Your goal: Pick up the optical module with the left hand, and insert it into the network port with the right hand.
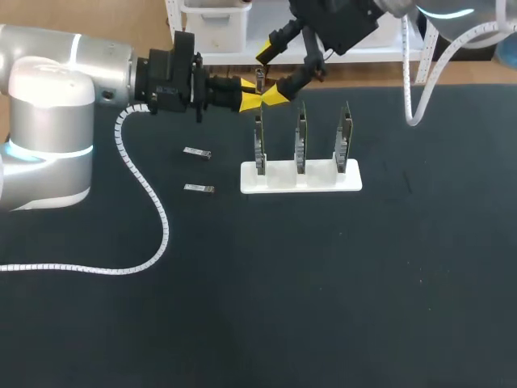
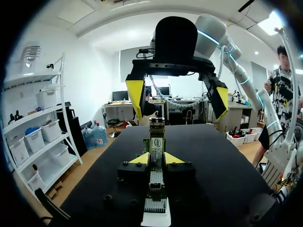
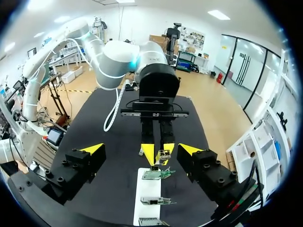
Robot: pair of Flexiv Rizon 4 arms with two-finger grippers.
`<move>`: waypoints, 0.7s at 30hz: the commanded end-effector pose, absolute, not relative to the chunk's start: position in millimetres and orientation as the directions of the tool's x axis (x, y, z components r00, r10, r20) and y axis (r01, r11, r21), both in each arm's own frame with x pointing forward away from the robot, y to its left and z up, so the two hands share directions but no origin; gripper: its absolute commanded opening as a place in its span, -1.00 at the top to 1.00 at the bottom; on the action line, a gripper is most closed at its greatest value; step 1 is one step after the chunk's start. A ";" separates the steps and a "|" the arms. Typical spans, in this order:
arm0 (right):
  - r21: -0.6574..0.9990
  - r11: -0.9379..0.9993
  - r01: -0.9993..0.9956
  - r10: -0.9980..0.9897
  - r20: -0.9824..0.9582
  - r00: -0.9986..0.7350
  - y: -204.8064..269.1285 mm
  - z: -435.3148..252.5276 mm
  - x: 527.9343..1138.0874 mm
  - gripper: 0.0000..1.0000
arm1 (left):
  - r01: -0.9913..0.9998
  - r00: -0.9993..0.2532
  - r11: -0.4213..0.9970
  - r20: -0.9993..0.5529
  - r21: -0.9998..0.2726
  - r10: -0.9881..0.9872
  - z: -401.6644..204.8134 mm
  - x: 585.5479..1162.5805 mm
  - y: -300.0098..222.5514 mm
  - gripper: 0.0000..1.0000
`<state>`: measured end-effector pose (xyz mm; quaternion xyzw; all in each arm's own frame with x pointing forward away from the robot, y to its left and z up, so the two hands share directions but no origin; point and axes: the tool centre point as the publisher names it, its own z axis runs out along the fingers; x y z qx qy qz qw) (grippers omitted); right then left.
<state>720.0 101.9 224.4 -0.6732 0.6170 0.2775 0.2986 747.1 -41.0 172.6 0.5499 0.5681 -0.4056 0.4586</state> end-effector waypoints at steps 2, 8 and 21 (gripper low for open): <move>-0.059 -0.060 -0.996 -0.665 -0.742 0.084 101.8 224.5 720.1 -1.00 | 0.997 0.024 0.065 -0.966 0.042 0.256 173.0 748.0 -41.2 1.00; -0.059 -0.060 -0.996 -0.665 -0.742 0.084 101.8 224.5 720.1 -0.17 | 0.997 0.024 0.065 -0.966 0.042 0.256 173.0 748.0 -41.2 1.00; -0.059 -0.060 -0.996 -0.665 -0.742 0.084 101.8 224.5 720.1 -1.00 | 0.997 0.024 0.065 -0.966 0.042 0.256 173.0 748.0 -41.2 1.00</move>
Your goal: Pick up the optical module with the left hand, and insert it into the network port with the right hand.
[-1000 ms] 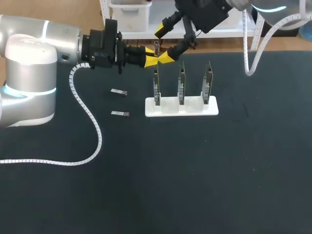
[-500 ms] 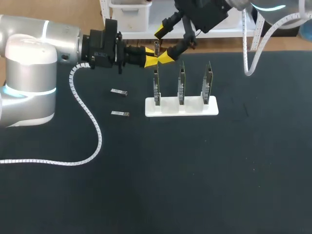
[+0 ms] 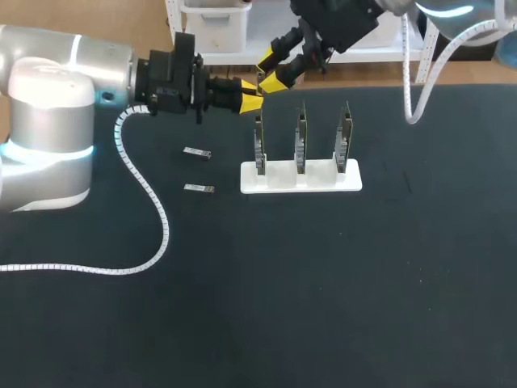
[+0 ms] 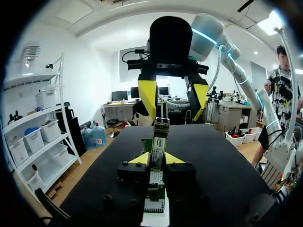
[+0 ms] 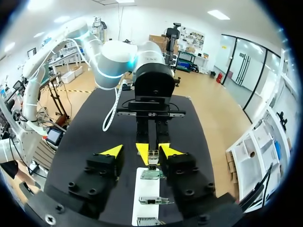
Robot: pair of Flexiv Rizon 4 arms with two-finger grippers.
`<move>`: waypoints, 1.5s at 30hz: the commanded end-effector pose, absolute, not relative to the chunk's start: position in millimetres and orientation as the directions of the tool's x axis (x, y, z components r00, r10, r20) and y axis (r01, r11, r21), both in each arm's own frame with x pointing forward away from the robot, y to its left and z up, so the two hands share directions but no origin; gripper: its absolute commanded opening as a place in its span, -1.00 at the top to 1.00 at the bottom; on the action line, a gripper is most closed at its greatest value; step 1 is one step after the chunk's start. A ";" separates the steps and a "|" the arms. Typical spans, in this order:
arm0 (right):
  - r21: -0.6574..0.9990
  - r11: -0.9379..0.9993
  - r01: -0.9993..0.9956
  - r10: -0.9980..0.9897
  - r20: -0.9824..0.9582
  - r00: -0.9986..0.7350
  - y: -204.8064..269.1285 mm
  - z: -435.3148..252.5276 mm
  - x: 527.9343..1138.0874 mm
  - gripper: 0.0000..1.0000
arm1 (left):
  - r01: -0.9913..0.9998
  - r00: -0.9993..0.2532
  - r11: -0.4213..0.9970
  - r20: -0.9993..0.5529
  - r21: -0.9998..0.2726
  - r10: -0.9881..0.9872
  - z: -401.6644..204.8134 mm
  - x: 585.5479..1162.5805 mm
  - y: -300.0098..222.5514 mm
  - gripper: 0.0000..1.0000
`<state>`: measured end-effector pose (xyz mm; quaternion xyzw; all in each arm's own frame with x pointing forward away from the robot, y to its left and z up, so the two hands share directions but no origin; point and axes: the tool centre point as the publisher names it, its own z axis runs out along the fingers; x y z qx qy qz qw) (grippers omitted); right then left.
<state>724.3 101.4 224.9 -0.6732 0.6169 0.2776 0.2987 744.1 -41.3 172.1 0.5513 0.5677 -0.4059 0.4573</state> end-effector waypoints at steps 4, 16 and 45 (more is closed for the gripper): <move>-0.059 -0.060 -0.996 -0.665 -0.742 0.084 101.8 224.5 720.1 -1.00 | 0.997 0.024 0.065 -0.966 0.042 0.256 173.0 748.0 -41.2 1.00; -0.047 -0.085 -0.995 -0.668 -0.739 0.092 107.9 219.0 723.5 -1.00 | 0.997 0.024 0.065 -0.966 0.042 0.256 173.0 748.0 -41.2 1.00; -0.026 -0.076 -0.997 -0.670 -0.739 0.071 108.1 218.2 726.4 1.00 | 0.997 0.024 0.065 -0.966 0.042 0.256 173.0 748.0 -41.2 1.00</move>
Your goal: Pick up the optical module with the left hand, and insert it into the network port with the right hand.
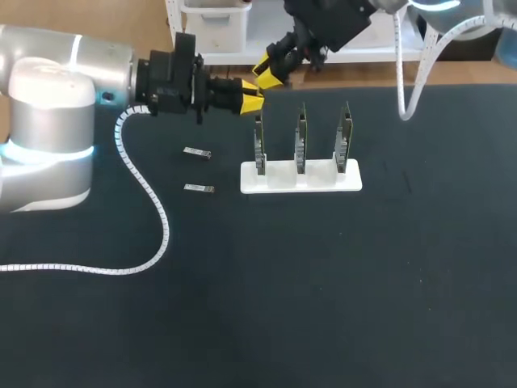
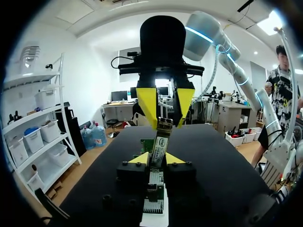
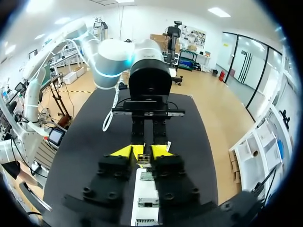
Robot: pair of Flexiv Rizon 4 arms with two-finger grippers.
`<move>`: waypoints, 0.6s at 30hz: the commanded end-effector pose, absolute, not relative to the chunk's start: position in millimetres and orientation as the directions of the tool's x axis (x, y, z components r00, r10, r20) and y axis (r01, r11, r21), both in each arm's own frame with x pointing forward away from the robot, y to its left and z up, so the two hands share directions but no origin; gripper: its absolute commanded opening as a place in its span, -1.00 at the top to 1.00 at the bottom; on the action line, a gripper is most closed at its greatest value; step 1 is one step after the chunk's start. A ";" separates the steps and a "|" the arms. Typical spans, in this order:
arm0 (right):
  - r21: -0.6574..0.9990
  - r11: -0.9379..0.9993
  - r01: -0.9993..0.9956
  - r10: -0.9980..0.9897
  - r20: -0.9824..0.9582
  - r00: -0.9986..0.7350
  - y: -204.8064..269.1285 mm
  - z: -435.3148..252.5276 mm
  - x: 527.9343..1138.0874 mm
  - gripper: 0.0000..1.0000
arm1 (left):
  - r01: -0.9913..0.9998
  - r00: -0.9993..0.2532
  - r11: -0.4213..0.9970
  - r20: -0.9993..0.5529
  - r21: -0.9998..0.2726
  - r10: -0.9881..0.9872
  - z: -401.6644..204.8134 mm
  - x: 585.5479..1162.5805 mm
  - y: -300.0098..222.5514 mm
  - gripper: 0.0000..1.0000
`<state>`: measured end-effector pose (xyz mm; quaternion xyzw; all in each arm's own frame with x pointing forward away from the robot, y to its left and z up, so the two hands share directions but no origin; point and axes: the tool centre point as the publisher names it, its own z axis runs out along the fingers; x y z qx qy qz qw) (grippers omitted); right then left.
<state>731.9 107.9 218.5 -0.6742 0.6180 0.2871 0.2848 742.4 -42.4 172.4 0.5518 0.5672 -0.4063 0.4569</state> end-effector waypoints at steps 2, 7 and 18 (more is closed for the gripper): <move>-0.026 -0.076 -0.997 -0.670 -0.739 0.071 108.1 218.2 726.4 1.00 | 0.997 0.024 0.065 -0.966 0.042 0.256 173.0 748.0 -41.2 1.00; -0.026 -0.076 -0.997 -0.670 -0.739 0.071 108.1 218.2 726.4 1.00 | 0.997 0.024 0.065 -0.966 0.042 0.256 173.0 748.0 -41.2 1.00; -0.026 -0.076 -0.997 -0.670 -0.739 0.071 108.1 218.2 726.4 1.00 | 0.997 0.024 0.065 -0.966 0.042 0.256 173.0 748.0 -41.2 -1.00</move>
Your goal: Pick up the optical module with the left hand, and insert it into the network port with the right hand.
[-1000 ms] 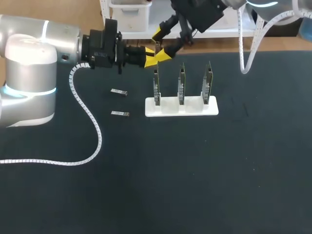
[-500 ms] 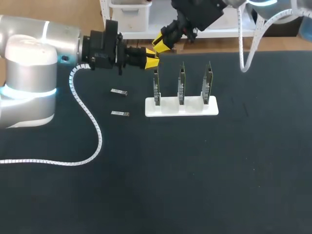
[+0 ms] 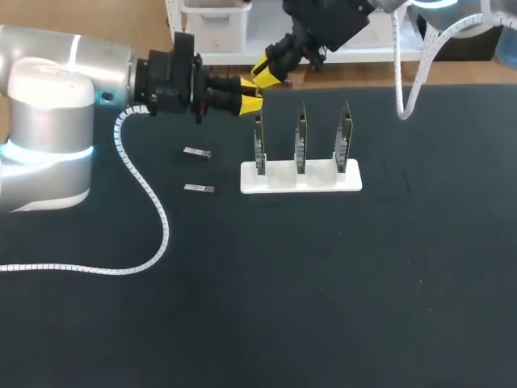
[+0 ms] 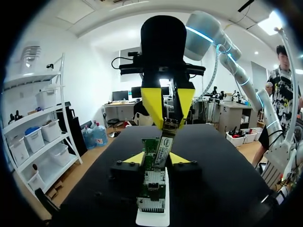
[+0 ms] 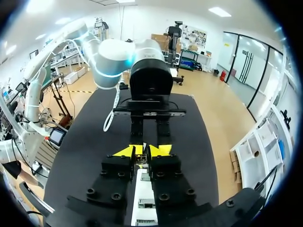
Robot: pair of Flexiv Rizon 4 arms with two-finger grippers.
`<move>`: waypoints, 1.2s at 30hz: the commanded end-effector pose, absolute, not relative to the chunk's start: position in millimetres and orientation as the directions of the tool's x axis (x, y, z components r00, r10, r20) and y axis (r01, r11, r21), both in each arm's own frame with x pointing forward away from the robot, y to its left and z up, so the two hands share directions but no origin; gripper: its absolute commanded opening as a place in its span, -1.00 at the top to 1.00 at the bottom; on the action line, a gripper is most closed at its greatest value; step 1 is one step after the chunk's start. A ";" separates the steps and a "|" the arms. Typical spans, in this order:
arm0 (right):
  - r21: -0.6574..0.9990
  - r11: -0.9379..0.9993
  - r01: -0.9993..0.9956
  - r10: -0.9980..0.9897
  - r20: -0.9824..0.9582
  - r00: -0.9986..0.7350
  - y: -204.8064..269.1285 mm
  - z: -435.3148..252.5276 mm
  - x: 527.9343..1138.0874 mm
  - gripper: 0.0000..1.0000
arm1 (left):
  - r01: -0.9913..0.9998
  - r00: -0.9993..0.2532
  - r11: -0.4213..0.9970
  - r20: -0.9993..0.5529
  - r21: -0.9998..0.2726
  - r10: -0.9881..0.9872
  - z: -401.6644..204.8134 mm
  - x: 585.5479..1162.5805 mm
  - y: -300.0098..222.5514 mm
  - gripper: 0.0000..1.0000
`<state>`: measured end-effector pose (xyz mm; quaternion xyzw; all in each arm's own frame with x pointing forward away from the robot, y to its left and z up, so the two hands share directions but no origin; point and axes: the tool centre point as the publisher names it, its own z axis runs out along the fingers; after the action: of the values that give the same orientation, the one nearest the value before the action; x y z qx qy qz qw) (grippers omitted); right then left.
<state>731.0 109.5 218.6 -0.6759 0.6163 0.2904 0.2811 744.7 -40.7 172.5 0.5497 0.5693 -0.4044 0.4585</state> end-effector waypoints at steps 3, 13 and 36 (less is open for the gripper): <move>-0.026 -0.076 -0.997 -0.670 -0.739 0.071 108.1 218.2 726.4 1.00 | 0.997 0.024 0.065 -0.966 0.042 0.256 173.0 748.0 -41.2 -1.00; -0.026 -0.076 -0.997 -0.670 -0.739 0.071 108.1 218.2 726.4 1.00 | 0.997 0.024 0.065 -0.966 0.042 0.256 173.0 748.0 -41.2 -1.00; -0.026 -0.076 -0.997 -0.670 -0.739 0.071 108.1 218.2 726.4 1.00 | 1.000 0.025 0.005 -0.891 0.030 0.452 176.6 759.9 -37.1 -1.00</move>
<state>729.3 109.3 218.1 -0.6757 0.6166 0.2901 0.2813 746.9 -38.1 167.7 0.5837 0.5884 -0.3692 0.4204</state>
